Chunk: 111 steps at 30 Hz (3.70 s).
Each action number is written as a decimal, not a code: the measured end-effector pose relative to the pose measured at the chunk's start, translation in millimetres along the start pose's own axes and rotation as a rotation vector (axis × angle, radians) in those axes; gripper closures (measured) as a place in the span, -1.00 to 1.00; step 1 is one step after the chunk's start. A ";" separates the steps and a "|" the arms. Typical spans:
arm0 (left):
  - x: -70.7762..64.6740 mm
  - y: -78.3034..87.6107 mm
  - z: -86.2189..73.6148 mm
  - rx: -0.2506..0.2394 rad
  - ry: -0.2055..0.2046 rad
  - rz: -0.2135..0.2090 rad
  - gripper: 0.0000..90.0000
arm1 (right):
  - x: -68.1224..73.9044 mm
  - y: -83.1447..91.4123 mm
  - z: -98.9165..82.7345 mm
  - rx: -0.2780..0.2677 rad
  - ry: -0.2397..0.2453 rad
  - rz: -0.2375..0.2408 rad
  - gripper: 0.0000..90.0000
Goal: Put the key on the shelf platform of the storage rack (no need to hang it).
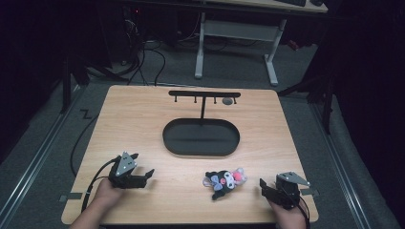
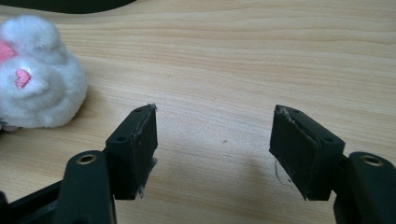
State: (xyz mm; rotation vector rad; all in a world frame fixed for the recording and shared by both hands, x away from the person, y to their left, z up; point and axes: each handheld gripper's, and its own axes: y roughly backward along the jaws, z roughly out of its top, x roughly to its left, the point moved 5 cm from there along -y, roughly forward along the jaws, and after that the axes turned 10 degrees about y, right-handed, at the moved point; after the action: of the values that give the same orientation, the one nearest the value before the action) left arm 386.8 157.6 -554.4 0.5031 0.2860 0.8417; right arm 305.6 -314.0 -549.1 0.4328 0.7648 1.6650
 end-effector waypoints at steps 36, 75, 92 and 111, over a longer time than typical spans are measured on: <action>-0.1 1.8 -0.7 -0.003 -0.003 -0.001 -0.66 | 40.2 23.0 35.9 -0.198 0.078 0.114 0.99; 0.2 0.9 0.1 -0.005 -0.001 -0.001 -0.66 | 61.2 5.9 30.7 -0.115 0.167 0.112 1.00; 0.2 0.3 0.4 -0.001 0.000 -0.001 -0.66 | 110.9 22.6 36.7 -0.173 0.312 0.246 1.00; 0.0 4.9 -2.2 -0.015 -0.006 0.008 -0.66 | 87.9 -13.4 61.7 -0.145 0.251 0.121 1.00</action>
State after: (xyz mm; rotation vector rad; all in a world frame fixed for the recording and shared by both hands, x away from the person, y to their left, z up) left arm 382.7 161.1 -553.7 0.4928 0.2723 0.8494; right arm 334.6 -212.6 -524.8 0.1722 0.8061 1.8984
